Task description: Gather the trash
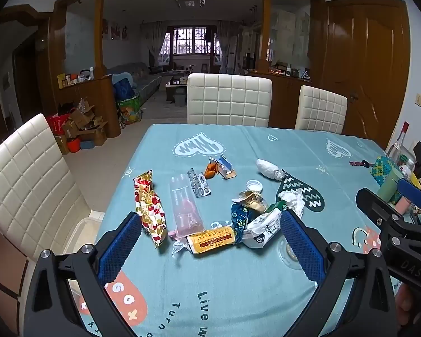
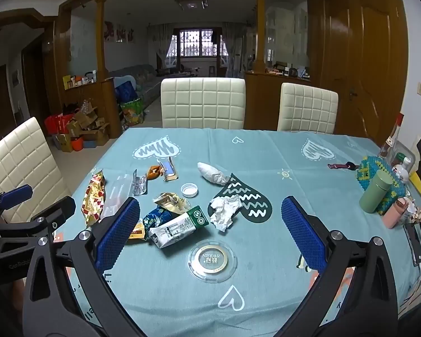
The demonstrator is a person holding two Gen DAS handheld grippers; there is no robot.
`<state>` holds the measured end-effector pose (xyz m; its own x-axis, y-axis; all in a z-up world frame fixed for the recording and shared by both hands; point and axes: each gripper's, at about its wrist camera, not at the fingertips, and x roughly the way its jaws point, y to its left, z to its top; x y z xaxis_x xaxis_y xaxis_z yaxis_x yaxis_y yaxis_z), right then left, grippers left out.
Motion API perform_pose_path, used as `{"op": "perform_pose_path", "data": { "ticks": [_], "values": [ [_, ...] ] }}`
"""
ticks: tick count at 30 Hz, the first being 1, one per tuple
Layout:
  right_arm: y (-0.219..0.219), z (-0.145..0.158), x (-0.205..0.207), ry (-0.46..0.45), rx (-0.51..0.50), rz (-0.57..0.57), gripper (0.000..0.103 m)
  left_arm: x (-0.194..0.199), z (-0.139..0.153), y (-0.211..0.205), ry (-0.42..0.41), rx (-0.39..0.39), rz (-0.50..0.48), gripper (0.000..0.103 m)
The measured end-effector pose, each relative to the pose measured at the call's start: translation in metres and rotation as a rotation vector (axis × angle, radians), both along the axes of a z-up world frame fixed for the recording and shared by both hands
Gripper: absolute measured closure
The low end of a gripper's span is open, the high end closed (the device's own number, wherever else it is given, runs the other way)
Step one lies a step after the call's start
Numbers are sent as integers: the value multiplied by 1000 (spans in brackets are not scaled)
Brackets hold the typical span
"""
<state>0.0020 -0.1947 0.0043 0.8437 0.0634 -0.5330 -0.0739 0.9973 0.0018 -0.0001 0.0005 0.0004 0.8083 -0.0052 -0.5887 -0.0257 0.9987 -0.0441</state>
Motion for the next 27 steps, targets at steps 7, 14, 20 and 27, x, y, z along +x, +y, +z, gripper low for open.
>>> {"op": "perform_pose_path", "data": {
  "ticks": [7,14,20,27],
  "values": [
    [0,0,-1,-4,-4,0,3,-1,2,2,0,-1,3,6],
    [-1,0,-3,4,0,-1,3,-5,-1,-2,7,2,-4,6],
    [0,0,-2,7,-1,-1,3,-2,-5,-4,13,2,-5,6],
    [-3,-5,-2,11,-3,-1,3,-2,-7,-6,21,1,-7,6]
  ]
}}
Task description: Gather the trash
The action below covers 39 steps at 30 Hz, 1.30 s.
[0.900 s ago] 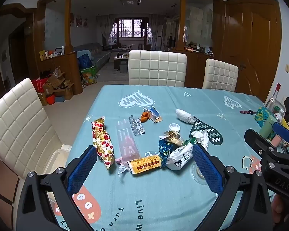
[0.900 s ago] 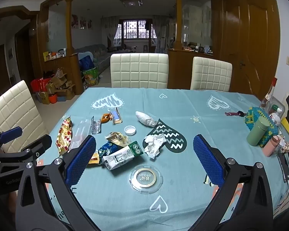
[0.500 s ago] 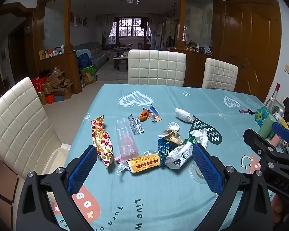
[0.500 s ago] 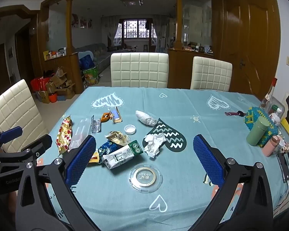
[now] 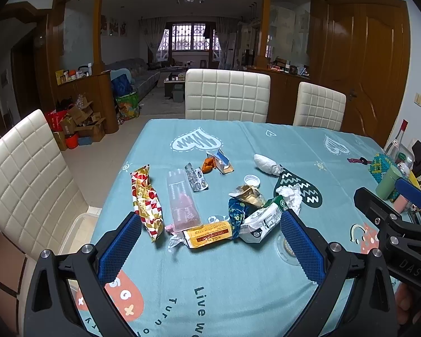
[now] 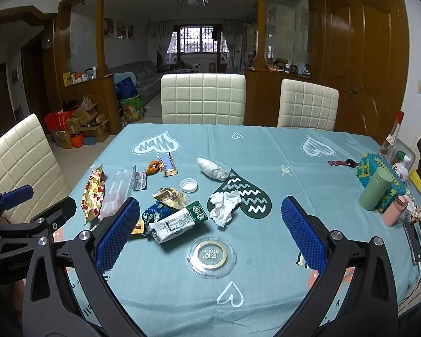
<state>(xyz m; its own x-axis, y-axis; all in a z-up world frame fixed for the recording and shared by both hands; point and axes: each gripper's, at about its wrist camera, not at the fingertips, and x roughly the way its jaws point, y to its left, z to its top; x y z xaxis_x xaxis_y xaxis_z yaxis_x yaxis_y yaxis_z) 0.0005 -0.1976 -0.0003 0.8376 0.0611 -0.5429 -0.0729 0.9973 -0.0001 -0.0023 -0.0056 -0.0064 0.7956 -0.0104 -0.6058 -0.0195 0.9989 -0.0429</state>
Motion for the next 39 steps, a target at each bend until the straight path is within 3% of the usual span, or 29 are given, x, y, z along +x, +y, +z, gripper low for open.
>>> {"op": "perform_pose_path", "data": {
  "ticks": [39],
  "values": [
    [-1,-1,-1,8,0,-2,3,-1,-1,-5,7,-4,-10,6]
  ]
}}
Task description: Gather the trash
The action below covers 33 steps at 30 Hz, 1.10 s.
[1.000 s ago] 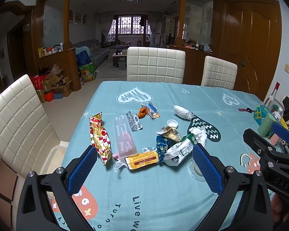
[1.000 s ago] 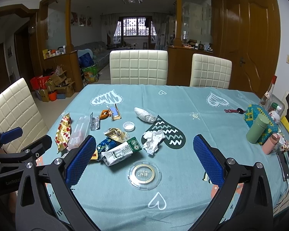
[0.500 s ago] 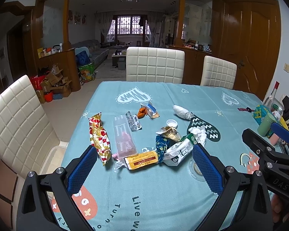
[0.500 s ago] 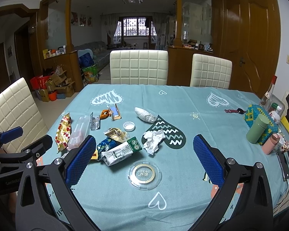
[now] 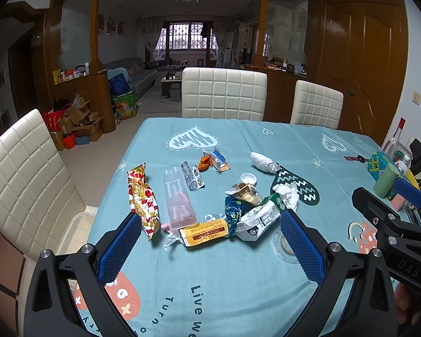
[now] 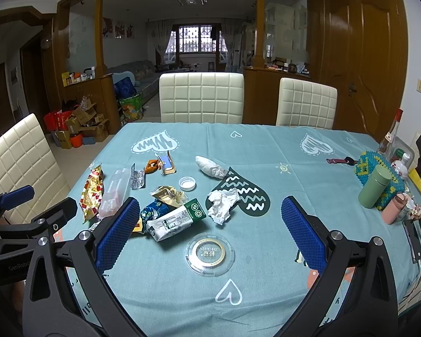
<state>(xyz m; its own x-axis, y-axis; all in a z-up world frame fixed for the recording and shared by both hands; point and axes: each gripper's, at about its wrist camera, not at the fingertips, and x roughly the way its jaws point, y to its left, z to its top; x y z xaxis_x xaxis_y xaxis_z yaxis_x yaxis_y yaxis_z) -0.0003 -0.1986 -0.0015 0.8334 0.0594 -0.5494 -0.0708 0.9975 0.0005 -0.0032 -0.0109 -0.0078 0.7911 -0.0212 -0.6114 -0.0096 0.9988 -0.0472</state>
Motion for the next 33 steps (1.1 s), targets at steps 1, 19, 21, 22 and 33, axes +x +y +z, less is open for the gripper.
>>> {"op": "perform_pose_path", "data": {
  "ticks": [1,19,21,22,33],
  "values": [
    [0,0,0,1,0,0,3,0,0,0,1,-1,0,6],
    [-3,-12,6,33,-9,-5,3,6,-7,5,14,9,-5,6],
    [-3,-15,10,47,-8,-8,3,9,-10,6,20,7,-8,6],
    [-3,-17,11,54,-10,-9,3,11,-11,6,23,7,-10,6],
    [3,-31,31,90,-26,2,3,33,-24,2,45,32,-41,6]
  ]
}}
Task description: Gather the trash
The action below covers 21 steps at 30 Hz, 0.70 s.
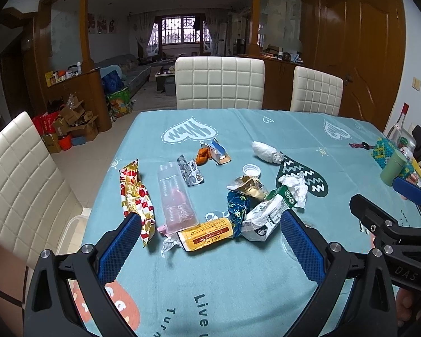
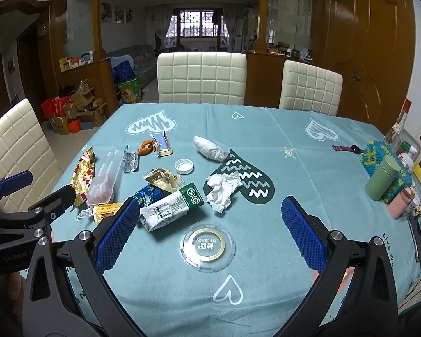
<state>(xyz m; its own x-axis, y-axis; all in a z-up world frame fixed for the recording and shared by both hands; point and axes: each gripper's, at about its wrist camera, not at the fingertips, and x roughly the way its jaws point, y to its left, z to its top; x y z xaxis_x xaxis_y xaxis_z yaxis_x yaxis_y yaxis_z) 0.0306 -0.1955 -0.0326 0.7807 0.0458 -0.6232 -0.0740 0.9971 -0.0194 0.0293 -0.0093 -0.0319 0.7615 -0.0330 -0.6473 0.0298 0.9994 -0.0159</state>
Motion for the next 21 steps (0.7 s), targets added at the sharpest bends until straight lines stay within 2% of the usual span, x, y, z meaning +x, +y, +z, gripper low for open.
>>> {"op": "perform_pose_path", "data": {
  "ticks": [10,21],
  "values": [
    [4,-12,17,33,2,-2,3,19,-10,6,32,-3,9,6],
    [8,-11,19,34,-5,1,3,19,-10,7,29,-4,10,6]
  ]
}}
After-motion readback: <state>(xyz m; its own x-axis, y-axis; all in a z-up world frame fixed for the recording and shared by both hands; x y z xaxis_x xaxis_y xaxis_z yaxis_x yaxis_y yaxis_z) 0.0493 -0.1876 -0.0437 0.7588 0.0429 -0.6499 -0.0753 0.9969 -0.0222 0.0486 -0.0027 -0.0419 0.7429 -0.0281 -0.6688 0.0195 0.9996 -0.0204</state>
